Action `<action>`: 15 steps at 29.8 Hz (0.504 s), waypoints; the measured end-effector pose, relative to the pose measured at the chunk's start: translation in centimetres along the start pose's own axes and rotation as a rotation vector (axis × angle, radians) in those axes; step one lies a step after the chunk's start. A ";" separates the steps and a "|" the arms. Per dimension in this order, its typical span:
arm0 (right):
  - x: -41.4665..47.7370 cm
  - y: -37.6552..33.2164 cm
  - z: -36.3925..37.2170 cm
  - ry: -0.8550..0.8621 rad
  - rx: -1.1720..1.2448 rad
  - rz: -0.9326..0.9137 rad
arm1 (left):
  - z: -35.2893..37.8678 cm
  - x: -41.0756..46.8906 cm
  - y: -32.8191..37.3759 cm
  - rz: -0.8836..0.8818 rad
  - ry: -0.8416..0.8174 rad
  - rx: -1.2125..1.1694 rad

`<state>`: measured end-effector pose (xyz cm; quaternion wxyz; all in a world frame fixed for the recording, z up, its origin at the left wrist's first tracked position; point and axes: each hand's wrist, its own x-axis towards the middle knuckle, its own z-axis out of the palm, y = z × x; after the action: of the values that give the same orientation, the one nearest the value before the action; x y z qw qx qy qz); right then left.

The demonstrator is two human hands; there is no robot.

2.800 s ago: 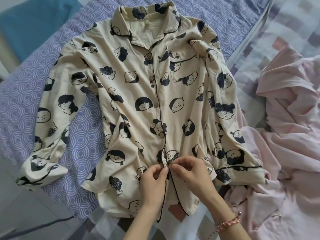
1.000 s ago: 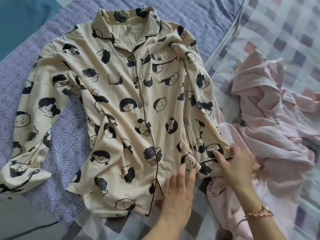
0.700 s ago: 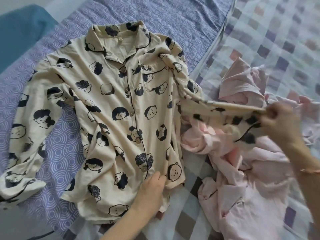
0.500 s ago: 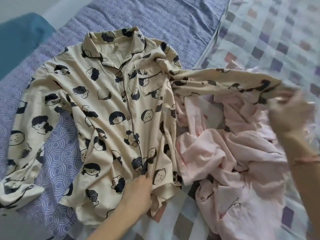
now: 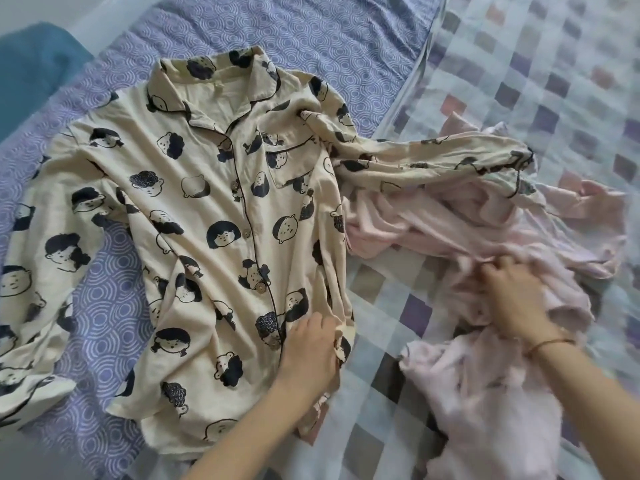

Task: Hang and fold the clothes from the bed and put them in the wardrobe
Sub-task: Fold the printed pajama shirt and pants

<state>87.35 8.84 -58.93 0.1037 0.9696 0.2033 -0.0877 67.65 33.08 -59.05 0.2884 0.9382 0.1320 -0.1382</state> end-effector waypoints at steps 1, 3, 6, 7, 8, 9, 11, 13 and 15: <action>1.1 1.8 -0.7 0.007 -0.038 0.148 | -0.4 0.0 -0.2 -0.067 0.019 -0.108; 2.4 2.9 -1.3 -0.007 -0.024 0.462 | -0.8 -0.2 -1.0 -0.231 0.021 -0.350; 1.3 -4.0 -2.0 0.149 0.261 0.223 | -1.0 -0.5 -2.0 -0.395 0.044 -0.654; -0.3 -7.2 -2.3 0.065 0.460 0.026 | -1.1 -0.7 -2.1 -0.414 0.049 -0.717; -2.6 -10.4 -3.1 -0.154 0.744 -0.084 | -1.3 -1.0 -2.0 -0.419 0.069 -0.770; -4.6 -12.9 -3.7 -0.439 0.977 -0.104 | -1.4 -1.2 -1.7 -0.429 0.085 -0.806; -7.7 -16.9 -3.5 -0.767 1.114 -0.129 | -1.5 -1.5 -1.5 -0.406 0.149 -0.849; -9.8 -19.1 -1.8 -0.529 1.131 -0.088 | -1.8 -1.7 -1.1 -0.345 0.173 -0.907; -10.1 -20.0 -1.6 -0.201 1.052 0.130 | -2.1 -1.8 -0.6 -0.292 0.184 -0.971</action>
<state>70.17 23.32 -58.52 -0.3719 0.8880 0.0606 -0.2636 66.14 34.44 -57.02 0.6555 0.6764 0.3354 -0.0167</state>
